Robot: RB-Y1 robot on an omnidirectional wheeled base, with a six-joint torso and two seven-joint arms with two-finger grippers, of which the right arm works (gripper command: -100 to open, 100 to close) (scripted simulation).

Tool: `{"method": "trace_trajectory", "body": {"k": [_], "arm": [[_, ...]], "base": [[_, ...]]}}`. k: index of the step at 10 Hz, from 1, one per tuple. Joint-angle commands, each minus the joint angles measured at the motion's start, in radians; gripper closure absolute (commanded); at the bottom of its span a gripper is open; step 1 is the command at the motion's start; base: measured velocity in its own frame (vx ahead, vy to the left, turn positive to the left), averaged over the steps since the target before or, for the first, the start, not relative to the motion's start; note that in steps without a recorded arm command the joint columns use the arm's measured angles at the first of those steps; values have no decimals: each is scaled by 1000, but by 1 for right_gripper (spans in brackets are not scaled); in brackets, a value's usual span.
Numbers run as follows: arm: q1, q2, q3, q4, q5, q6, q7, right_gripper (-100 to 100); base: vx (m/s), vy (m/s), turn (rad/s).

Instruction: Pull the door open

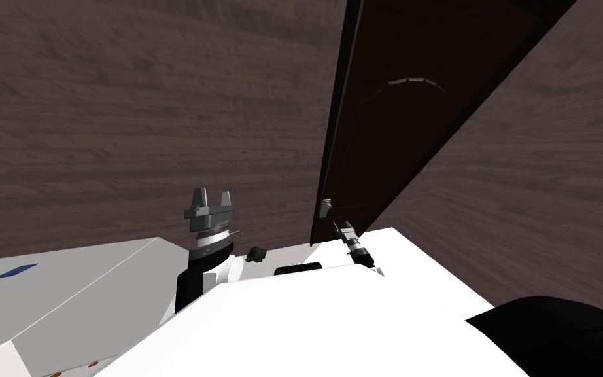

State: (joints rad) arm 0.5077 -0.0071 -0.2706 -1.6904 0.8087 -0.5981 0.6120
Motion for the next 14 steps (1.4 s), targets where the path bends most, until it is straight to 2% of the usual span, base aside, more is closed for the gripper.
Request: {"method": "trace_trajectory", "body": {"k": [1, 2, 3, 6, 8, 10, 11, 12, 14], "arm": [[-2, 10, -7, 24, 26, -11, 29, -100], [-2, 8, -4, 15, 17, -6, 17, -100], [-24, -26, -31, 48, 2, -9, 21, -100], [-61, -59, -77, 100, -25, -13, 19, -100], [-84, -68, -106, 133, -42, -14, 19, -100], [-103, -70, -129, 159, -55, -16, 18, -100], [-98, -67, -121, 151, -50, -15, 20, -100], [-98, -67, -121, 151, -50, -15, 20, 100], [-98, -67, -121, 151, -50, -15, 20, 100]], "base": [[98, -110, 170], [45, -56, 35], [86, 53, 146], [179, 98, 134], [173, 32, 105], [175, -3, 89], [67, -15, 19], [-9, 1, -23], [-21, -3, 2]]}}
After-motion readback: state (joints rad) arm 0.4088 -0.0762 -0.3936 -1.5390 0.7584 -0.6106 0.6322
